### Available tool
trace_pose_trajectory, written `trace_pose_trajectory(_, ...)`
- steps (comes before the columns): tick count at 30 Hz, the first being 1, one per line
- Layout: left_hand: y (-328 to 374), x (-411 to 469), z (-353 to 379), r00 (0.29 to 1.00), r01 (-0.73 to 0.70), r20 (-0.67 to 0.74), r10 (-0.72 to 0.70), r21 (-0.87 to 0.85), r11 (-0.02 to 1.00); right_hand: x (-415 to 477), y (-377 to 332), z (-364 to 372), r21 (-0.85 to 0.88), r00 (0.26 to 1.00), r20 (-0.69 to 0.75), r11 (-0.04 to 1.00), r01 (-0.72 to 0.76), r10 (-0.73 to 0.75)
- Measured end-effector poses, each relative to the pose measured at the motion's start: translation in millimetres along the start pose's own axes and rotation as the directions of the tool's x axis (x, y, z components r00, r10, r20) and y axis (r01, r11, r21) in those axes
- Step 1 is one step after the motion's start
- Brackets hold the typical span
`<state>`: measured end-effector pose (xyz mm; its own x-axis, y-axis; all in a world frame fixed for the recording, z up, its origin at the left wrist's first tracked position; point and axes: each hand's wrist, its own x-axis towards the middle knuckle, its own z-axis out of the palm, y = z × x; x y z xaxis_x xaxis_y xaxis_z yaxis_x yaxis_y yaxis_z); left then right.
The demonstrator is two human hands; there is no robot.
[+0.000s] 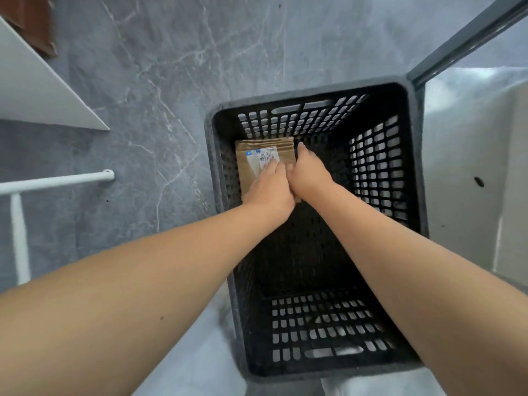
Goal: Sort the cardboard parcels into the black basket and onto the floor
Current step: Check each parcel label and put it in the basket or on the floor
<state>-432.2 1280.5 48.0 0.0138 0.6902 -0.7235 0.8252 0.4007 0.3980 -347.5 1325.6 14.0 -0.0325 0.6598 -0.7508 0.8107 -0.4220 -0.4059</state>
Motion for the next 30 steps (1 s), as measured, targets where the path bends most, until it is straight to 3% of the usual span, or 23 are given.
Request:
trace_pose_trajectory(5,55,-54,-103,0.976,-0.168,-0.114,0.187,0.161,0.973,-84,-73,-95,0.018,0.972,-0.149,0.982,0.187,-0.182)
trace_pose_trajectory(8,106,-90,-200,0.912,-0.271,-0.250,0.326,0.231,0.934,-145,-130,-187,-0.086,0.879,-0.349,0.945,0.315,-0.325)
trace_pose_trajectory(13,202,-187,-396,0.648,-0.408,-0.476,0.595,0.443,0.799,-279,-236,-363,-0.285,0.628,-0.642,0.898,0.336,-0.439)
trace_pose_trajectory(16,252,-275,-482,0.378,-0.497,-0.661,0.648,0.446,0.745,-381,-296,-442,-0.273,0.412,-0.812,0.894,0.356,-0.412)
trace_pose_trajectory(18,273,-342,-515,0.210,-0.525,-0.702,0.680,0.506,0.684,-452,-323,-475,-0.300,0.255,-0.879,0.882,0.365,-0.404)
trace_pose_trajectory(23,284,-492,-528,0.005,-0.506,-0.648,0.762,0.656,0.560,-606,-343,-490,-0.459,0.024,-0.875,0.844,0.276,-0.484)
trace_pose_trajectory(26,286,-568,-518,-0.148,-0.392,-0.544,0.826,0.799,0.457,-683,-337,-473,-0.531,-0.107,-0.847,0.821,0.209,-0.521)
trace_pose_trajectory(30,286,-654,-488,-0.204,-0.375,-0.518,0.831,0.825,0.423,-761,-314,-431,-0.569,-0.199,-0.815,0.815,0.108,-0.543)
